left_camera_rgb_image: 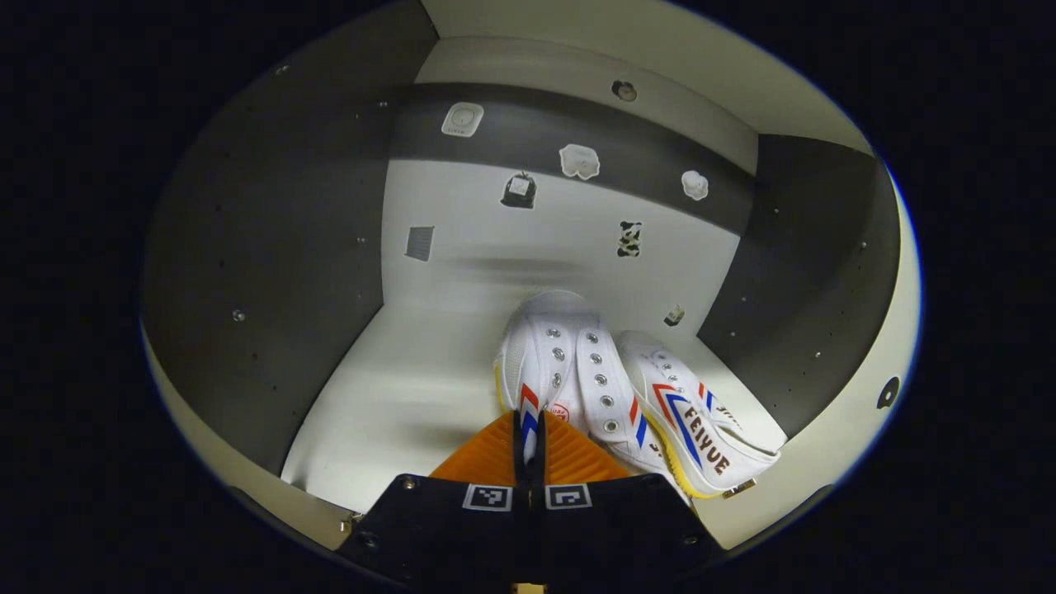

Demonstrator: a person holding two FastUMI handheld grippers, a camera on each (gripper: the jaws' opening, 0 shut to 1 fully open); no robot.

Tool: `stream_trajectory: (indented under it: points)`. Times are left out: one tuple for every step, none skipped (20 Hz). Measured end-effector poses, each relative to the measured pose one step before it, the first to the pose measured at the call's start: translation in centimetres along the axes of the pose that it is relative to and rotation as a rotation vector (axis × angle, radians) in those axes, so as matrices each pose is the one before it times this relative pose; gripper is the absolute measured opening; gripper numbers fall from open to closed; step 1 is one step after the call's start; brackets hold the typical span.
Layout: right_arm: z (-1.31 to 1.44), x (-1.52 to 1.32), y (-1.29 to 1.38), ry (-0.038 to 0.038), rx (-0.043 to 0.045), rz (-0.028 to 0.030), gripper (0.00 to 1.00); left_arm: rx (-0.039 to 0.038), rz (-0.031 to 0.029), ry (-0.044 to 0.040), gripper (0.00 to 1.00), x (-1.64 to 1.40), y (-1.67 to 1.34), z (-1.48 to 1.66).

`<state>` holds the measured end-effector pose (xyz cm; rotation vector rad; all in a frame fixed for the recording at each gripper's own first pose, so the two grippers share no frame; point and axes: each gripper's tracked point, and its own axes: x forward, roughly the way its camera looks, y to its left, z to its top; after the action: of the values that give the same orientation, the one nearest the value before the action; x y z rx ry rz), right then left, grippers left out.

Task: Grab one shoe with the right hand and put it into the shoe cabinet, grab the other shoe with the left hand and put it into the shoe cabinet; then close the right door with the right hand and the left door with the left hand.

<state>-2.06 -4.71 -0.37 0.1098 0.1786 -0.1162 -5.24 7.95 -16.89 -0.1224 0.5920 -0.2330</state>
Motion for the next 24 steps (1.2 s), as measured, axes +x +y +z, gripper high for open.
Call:
stream_trajectory:
  points:
    - [-0.006, 0.03, -0.08, 0.00073, 0.00091, -0.0032, 0.13, -0.00034, -0.0006, 0.00829, 0.01, 0.316, 0.034, -0.169]
    - [-0.038, 0.047, -0.094, 0.0004, 0.00098, -0.00426, 0.13, -0.00089, -0.00071, 0.00728, 0.0, 0.253, 0.021, -0.187]
    - [0.03, 0.027, -0.082, -0.00038, 0.00093, -0.00461, 0.13, 0.00092, -0.00049, 0.00578, 0.0, 0.255, -0.028, -0.124]
    - [-0.014, 0.066, -0.066, -0.00034, 0.00129, -0.00371, 0.13, 0.00423, 0.00009, 0.00832, 0.0, 0.17, 0.037, -0.25]
    - [0.055, 0.039, -0.047, -0.00022, 0.00094, -0.00241, 0.13, 0.00865, 0.00114, 0.00824, 0.0, 0.175, 0.048, -0.131]
    - [0.032, 0.002, 0.003, -0.00161, 0.00005, -0.00154, 0.13, 0.00403, 0.00087, 0.00938, 0.0, 0.061, 0.007, -0.192]
    - [0.029, 0.021, -0.008, 0.00057, -0.00034, -0.00057, 0.13, 0.00379, -0.00333, -0.00542, 0.0, 0.001, -0.038, 0.132]
    - [-0.037, -0.006, 0.064, 0.00039, 0.00039, 0.00073, 0.13, 0.00343, -0.00029, 0.00169, 0.01, 0.044, -0.004, -0.03]
    - [0.021, 0.016, 0.11, 0.00026, 0.00149, 0.00225, 0.13, 0.00139, -0.00259, 0.006, 0.01, -0.06, 0.009, -0.167]
    - [-0.022, 0.035, 0.101, 0.00034, 0.0011, 0.00346, 0.13, -0.0001, -0.00105, 0.001, 0.0, 0.072, -0.043, 0.002]
    - [0.034, -0.027, 0.117, 0.00063, 0.0001, 0.00315, 0.13, 0.0001, -0.00169, -0.00016, 0.06, -0.067, -0.004, 0.003]
    - [0.001, -0.022, 0.061, -0.00117, -0.00098, 0.00286, 0.13, -0.00494, -0.00203, -0.00068, 0.05, -0.069, -0.022, -0.024]
    - [0.109, -0.062, 0.09, -0.00169, -0.00123, 0.00301, 0.13, -0.00701, -0.01119, -0.0011, 0.1, -0.061, -0.281, -0.011]
    - [0.102, -0.069, 0.064, -0.00297, -0.00188, 0.00307, 0.13, -0.00134, -0.00446, -0.00701, 0.12, -0.714, -0.163, 0.22]
    - [0.109, -0.059, 0.061, -0.00162, -0.00176, 0.0023, 0.13, 0.00526, 0.00289, -0.00416, 0.22, -0.443, 0.05, 0.157]
    - [0.028, -0.076, 0.022, -0.00179, -0.00111, 0.00343, 0.13, 0.00688, 0.00176, -0.00847, 0.14, -0.311, -0.05, 0.155]
    - [0.076, -0.069, 0.036, -0.00154, -0.00061, 0.00214, 0.13, 0.00413, 0.00053, -0.01054, 0.25, -0.649, -0.012, 0.289]
    - [0.023, -0.04, 0.022, -0.00175, -0.00195, 0.00228, 0.13, -0.00336, -0.00268, -0.0184, 0.34, -0.791, -0.135, 0.438]
    - [0.088, -0.028, -0.093, -0.00216, -0.00214, -0.00086, 0.13, -0.00464, -0.00574, -0.02407, 0.25, -0.955, -0.222, 0.577]
    - [0.066, -0.053, -0.004, -0.00229, -0.00014, 0.00019, 0.13, -0.00087, -0.00312, -0.02484, 0.25, -0.999, -0.184, 0.527]
    - [0.152, -0.057, 0.004, -0.00292, 0.00095, 0.00132, 0.13, 0.00175, -0.00215, -0.02562, 0.25, -1.122, -0.213, 0.581]
    - [0.164, 0.027, -0.004, -0.00427, 0.00155, 0.00514, 0.13, 0.00319, -0.00162, -0.02627, 0.25, -1.257, -0.294, 0.673]
    - [0.192, -0.089, 0.023, -0.00251, -0.00205, 0.00445, 0.13, 0.00287, -0.00197, -0.02947, 0.25, -1.235, -0.307, 0.75]
    - [0.121, -0.006, -0.076, -0.0034, -0.00528, 0.00164, 0.13, 0.00396, -0.00367, -0.03244, 0.25, -1.392, -0.331, 0.841]
